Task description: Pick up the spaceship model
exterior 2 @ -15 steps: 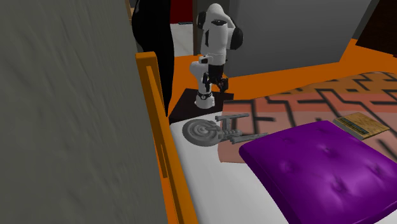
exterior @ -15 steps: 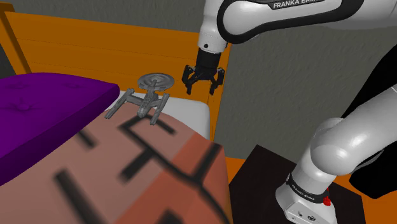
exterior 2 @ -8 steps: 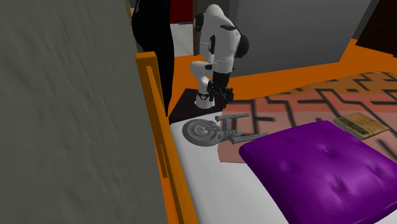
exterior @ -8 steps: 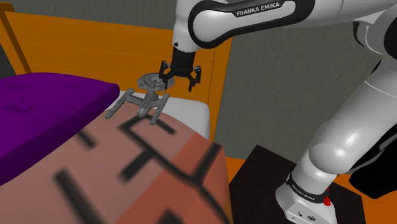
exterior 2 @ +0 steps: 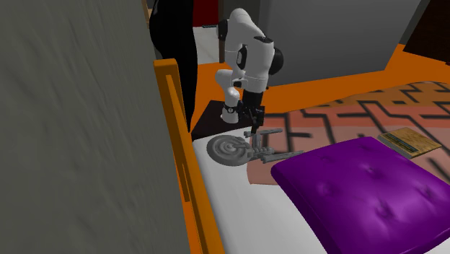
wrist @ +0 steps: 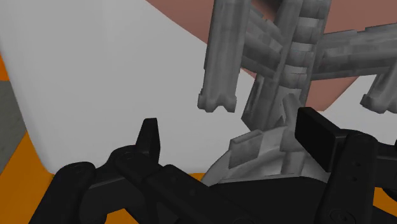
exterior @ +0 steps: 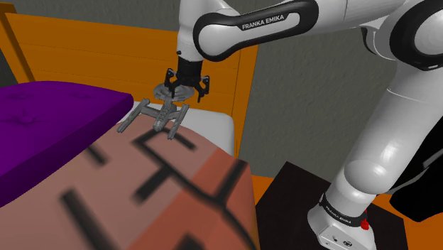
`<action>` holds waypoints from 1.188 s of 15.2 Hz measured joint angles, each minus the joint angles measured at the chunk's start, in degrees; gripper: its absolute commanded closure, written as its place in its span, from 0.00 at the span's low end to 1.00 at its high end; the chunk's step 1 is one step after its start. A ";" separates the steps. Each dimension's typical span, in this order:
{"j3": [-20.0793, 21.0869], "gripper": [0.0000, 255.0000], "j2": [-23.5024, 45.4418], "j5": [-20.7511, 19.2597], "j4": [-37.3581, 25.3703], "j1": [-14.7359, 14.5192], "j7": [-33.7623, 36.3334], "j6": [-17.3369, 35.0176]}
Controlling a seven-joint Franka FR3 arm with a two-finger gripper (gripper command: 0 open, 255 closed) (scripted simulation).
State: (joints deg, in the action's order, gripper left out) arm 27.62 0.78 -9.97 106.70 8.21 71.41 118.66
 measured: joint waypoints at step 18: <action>0.01 1.00 0.22 -0.34 1.57 -0.03 0.55 1.71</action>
State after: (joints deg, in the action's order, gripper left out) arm 27.63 1.00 -10.31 108.27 8.18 71.96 120.38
